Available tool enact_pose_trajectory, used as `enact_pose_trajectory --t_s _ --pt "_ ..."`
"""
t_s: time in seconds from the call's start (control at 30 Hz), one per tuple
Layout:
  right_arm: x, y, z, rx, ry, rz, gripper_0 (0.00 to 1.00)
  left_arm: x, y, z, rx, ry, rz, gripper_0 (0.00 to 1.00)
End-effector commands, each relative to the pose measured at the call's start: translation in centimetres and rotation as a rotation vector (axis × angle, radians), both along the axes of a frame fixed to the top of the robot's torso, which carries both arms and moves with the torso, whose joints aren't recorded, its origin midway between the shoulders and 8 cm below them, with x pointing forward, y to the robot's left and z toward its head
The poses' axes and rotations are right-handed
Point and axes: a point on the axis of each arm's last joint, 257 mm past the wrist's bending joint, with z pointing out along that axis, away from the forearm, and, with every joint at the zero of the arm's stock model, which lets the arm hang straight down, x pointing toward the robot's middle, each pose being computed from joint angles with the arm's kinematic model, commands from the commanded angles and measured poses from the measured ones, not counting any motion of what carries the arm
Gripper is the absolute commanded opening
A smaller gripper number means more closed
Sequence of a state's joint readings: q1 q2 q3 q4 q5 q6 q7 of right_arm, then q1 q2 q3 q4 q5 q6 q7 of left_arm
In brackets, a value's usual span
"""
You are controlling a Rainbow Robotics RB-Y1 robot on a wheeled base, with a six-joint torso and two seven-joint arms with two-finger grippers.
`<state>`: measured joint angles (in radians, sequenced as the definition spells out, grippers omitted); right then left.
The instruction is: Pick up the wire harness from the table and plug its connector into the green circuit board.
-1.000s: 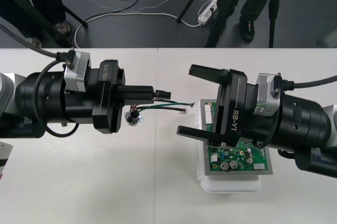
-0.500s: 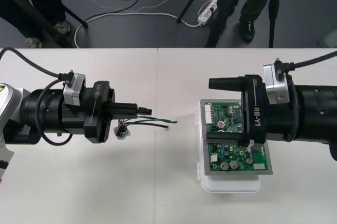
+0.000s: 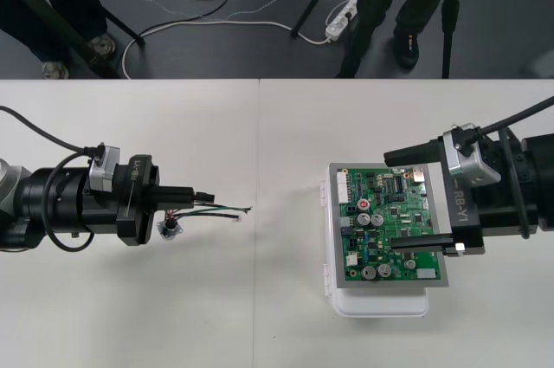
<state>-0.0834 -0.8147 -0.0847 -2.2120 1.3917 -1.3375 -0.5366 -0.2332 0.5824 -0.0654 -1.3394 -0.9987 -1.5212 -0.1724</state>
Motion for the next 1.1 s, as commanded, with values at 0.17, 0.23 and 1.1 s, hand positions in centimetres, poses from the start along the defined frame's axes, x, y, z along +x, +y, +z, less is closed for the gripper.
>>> enact_pose_trajectory --t_s 0.17,0.23,1.1 --pt "-0.7 -6.4 -0.6 -0.209 0.006 -0.054 1.00 0.0 3.5 -2.6 0.029 -0.082 0.037 0.00" --pt "-0.9 -7.9 -1.3 -0.266 0.021 -0.066 1.00 0.0 3.8 -3.5 0.027 -0.082 0.049 0.00" --pt "2.6 -17.7 -7.6 -0.790 -0.049 -0.182 1.00 -1.7 1.4 -7.5 -0.071 -0.072 0.036 0.00"
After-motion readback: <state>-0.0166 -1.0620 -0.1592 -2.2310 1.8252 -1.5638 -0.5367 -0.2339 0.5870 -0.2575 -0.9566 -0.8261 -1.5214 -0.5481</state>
